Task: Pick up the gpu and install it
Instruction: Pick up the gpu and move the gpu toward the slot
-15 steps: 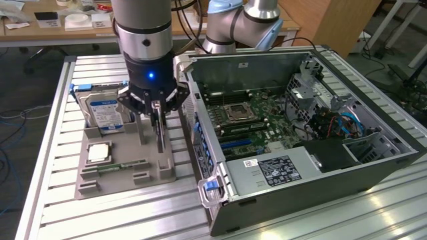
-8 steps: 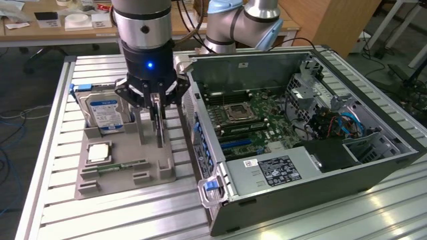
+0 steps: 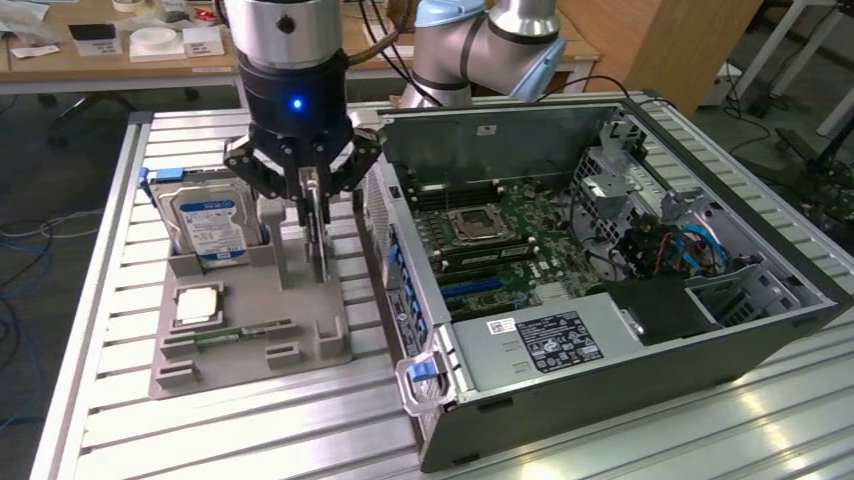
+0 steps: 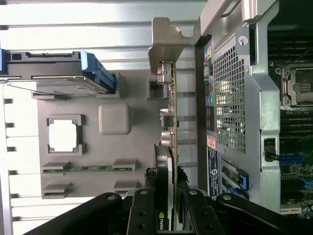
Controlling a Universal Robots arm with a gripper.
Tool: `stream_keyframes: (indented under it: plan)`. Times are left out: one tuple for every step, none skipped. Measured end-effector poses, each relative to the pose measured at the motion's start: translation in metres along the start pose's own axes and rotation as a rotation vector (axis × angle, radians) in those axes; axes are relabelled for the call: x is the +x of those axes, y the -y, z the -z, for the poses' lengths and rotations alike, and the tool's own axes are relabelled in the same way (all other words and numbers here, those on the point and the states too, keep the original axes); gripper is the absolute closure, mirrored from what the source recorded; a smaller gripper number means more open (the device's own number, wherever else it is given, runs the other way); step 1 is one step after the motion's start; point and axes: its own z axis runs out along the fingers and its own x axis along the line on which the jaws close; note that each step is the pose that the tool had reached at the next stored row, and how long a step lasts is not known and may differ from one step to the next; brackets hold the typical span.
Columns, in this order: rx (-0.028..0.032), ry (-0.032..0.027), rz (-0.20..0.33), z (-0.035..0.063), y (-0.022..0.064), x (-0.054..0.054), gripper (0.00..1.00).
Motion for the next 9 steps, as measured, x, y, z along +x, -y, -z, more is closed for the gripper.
stream_keyframes:
  plan:
    - [-0.0001, 0.0000, 0.000, 0.0027, -0.0001, 0.000, 0.73]
    - [0.0000, 0.0000, 0.000, 0.0057, -0.0002, 0.000, 0.73]
    - [0.0000, 0.0000, 0.000, 0.0085, -0.0004, 0.000, 0.73]
    - [0.0000, -0.0001, 0.000, 0.0113, -0.0005, 0.000, 0.73]
    - [0.0000, 0.0000, 0.000, 0.0143, -0.0006, 0.000, 0.73]
    - [-0.0001, 0.0000, 0.000, 0.0172, -0.0008, 0.000, 0.73]
    - [0.0000, 0.0000, 0.000, 0.0201, -0.0009, 0.000, 0.73]
    - [0.0000, 0.0000, 0.000, 0.0230, -0.0010, -0.001, 0.73]
    - [0.0000, 0.0000, 0.000, 0.0258, -0.0011, -0.001, 0.73]
